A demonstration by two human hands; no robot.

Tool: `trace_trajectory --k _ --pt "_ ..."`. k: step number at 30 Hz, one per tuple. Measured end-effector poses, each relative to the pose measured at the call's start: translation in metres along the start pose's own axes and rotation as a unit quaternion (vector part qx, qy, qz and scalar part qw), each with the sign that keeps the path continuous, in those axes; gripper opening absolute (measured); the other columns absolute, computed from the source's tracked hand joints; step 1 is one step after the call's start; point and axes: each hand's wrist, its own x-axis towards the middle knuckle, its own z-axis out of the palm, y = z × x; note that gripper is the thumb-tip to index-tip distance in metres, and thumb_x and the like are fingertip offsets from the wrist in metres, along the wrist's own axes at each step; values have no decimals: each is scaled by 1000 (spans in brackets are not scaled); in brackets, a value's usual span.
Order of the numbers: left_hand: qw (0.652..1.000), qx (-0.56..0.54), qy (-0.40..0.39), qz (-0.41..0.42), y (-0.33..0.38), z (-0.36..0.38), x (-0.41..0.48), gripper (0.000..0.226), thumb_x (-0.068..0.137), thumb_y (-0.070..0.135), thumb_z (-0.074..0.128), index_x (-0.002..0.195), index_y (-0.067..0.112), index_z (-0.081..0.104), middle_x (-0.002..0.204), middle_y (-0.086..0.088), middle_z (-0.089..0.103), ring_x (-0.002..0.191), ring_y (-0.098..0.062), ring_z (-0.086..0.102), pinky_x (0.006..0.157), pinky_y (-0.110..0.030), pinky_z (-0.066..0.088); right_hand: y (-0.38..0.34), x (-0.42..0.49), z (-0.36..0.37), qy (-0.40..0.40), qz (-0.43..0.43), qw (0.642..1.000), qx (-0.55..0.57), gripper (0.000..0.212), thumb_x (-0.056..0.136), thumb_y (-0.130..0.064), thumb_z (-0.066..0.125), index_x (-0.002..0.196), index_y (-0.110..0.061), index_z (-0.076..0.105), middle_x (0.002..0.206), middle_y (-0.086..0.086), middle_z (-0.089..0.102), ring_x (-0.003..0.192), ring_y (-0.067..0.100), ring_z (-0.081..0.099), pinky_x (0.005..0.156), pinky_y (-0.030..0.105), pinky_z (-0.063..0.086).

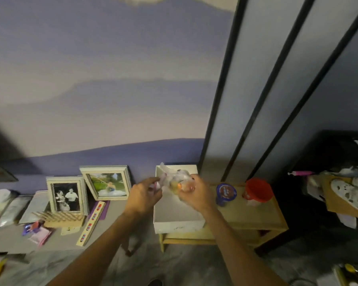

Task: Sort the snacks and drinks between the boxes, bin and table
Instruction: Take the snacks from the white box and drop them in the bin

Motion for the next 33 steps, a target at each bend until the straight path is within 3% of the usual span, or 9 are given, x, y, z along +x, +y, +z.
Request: trace_trajectory --k 2,6,11,16,20,24,26,29,33 --pt "1000 -19 23 8 12 -24 -25 30 98 37 74 126 43 63 103 15 67 86 6 65 61 -9 54 -22 -16 -13 16 -19 1000 11 74 60 -79 77 119 -34 66 102 -12 68 84 6 67 65 23 55" --pt "996 -30 84 17 22 -73 -72 29 100 39 69 128 32 69 107 6 75 90 -7 75 68 -27 65 -64 -47 -27 27 -67 996 43 80 61 -90 75 121 -37 67 100 -14 70 86 6 70 68 31 63" --pt "989 -15 147 -5 11 -133 -139 40 97 39 74 134 28 67 114 8 71 94 -6 70 59 -8 53 -122 -95 -6 -4 -103 992 75 61 72 -66 90 119 -34 67 107 -14 69 94 11 70 71 19 57" --pt "976 -30 198 -89 -81 -234 -260 46 93 41 78 135 29 66 109 9 71 90 -11 73 67 -21 61 -223 -196 101 -72 -155 981 91 67 76 -53 93 131 -31 63 123 -3 64 104 14 64 74 17 51" --pt "975 -24 202 -83 -87 -231 -263 47 90 38 81 134 28 69 111 9 73 95 -9 74 76 -30 66 -221 -197 97 -72 -138 983 93 66 80 -49 92 134 -26 64 114 -10 56 106 15 62 77 16 49" --pt "976 -28 201 -81 -117 -245 -290 43 92 37 79 133 31 69 118 9 72 94 1 70 61 -14 58 -235 -227 115 -82 -156 979 101 56 81 -42 93 128 -25 67 98 -28 45 102 13 58 73 15 44" --pt "976 -30 194 -96 -150 -260 -321 41 93 36 79 132 30 69 116 8 72 93 1 70 59 -16 59 -248 -261 151 -93 -154 979 95 57 79 -44 94 126 -27 68 98 -25 48 101 13 59 74 20 46" --pt "976 -24 169 -132 -199 -256 -360 41 91 33 80 131 30 70 110 11 72 92 -5 73 68 -22 63 -249 -303 196 -118 -122 983 72 54 79 -47 92 124 -34 65 102 -17 51 89 5 54 64 9 36" --pt "972 -52 144 -177 -256 -230 -400 38 87 32 81 124 30 73 98 11 76 82 2 74 66 -20 62 -223 -344 261 -150 -82 983 66 57 67 -63 87 112 -37 63 106 -12 54 97 14 63 76 27 56"
